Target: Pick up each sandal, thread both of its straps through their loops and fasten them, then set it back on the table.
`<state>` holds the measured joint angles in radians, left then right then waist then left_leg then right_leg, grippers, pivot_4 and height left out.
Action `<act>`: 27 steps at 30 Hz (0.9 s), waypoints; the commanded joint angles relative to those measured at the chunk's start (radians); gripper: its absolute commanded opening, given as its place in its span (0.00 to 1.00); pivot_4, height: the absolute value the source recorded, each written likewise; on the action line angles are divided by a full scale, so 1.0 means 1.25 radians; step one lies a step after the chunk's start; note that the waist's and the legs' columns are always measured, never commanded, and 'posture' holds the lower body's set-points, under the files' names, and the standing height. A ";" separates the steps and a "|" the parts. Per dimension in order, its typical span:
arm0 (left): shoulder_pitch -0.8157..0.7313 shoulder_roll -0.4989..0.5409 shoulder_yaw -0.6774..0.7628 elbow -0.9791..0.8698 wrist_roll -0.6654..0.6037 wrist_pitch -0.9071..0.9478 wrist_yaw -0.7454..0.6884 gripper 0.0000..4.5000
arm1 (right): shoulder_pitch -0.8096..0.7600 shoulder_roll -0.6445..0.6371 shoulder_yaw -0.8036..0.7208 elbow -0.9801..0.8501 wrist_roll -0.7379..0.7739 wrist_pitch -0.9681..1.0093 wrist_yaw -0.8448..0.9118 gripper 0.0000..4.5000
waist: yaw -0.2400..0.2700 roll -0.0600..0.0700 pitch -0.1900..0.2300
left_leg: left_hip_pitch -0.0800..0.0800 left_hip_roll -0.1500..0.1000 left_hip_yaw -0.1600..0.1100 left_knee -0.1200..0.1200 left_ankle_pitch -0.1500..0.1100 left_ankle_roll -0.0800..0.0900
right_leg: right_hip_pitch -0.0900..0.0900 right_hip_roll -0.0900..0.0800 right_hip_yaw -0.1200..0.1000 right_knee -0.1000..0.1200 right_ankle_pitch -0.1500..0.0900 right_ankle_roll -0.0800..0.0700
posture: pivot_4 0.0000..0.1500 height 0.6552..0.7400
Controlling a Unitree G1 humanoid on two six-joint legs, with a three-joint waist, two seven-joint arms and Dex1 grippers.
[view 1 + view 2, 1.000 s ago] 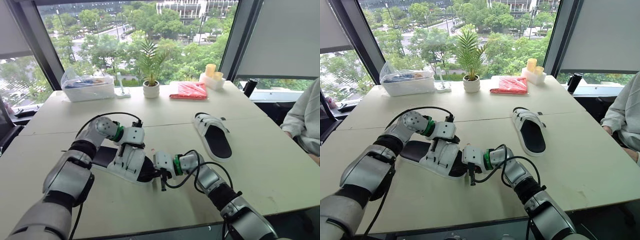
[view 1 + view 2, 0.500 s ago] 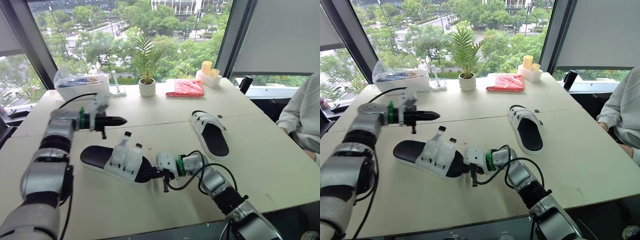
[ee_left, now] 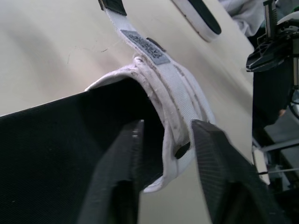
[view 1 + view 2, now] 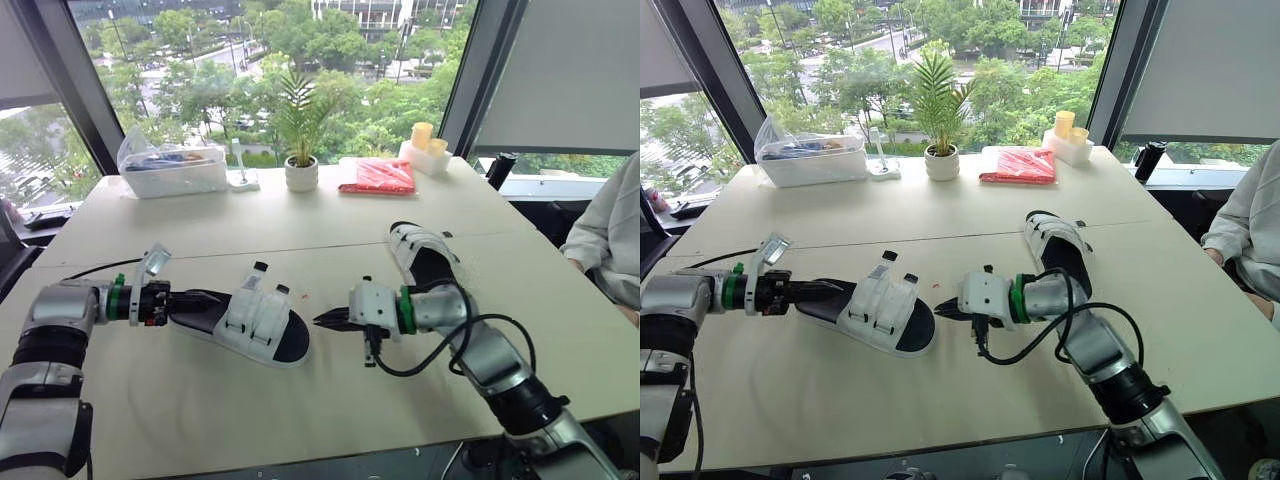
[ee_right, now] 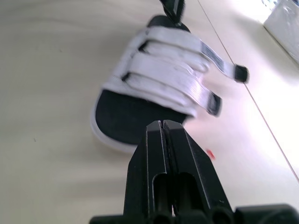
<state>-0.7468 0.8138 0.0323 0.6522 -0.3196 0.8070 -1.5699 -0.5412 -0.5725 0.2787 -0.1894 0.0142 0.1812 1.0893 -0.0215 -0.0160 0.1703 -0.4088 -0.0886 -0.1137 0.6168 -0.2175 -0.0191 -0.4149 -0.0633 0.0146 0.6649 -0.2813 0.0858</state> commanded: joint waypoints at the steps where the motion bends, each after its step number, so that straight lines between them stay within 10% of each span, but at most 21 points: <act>1: -0.002 -0.005 0.013 -0.035 -0.038 0.037 0.009 0.71 | 0.002 -0.024 -0.033 -0.053 0.020 0.013 -0.005 0.00 | 0.002 0.000 0.000 | 0.000 0.000 0.000 0.000 0.000 0.000 | 0.000 0.000 0.000 0.000 0.000 0.000 | 1.00 1.00; 4: -0.004 -0.019 0.007 -0.033 -0.049 0.052 0.020 0.98 | 0.008 -0.042 -0.040 -0.073 0.025 0.030 -0.010 0.00 | 0.003 0.000 0.000 | 0.000 0.000 0.000 0.000 0.000 0.000 | 0.000 0.000 0.000 0.000 0.000 0.000 | 1.00 1.00; 22: -0.124 -0.216 -0.111 0.115 -0.015 0.034 0.026 0.98 | 0.016 -0.060 -0.044 -0.102 0.036 0.068 -0.038 0.00 | 0.007 -0.001 0.000 | 0.000 0.000 0.001 0.002 0.000 0.000 | 0.001 0.000 0.000 0.000 0.000 0.000 | 1.00 1.00; 27: -0.151 -0.229 -0.117 0.154 -0.010 0.034 -0.004 0.57 | 0.020 -0.065 -0.046 -0.107 0.036 0.077 -0.051 0.00 | 0.008 -0.001 0.000 | 0.000 0.000 0.001 0.003 0.000 0.000 | 0.002 0.000 0.000 0.000 0.000 0.000 | 1.00 1.00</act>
<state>-0.9105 0.5306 -0.1145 0.8467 -0.3281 0.8553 -1.5505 -0.5135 -0.6463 0.2552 -0.2793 0.0459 0.2787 1.0377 -0.0121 -0.0168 0.1706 -0.4091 -0.0888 -0.1130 0.6213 -0.2178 -0.0186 -0.4127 -0.0638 0.0140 0.6649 -0.2812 0.0857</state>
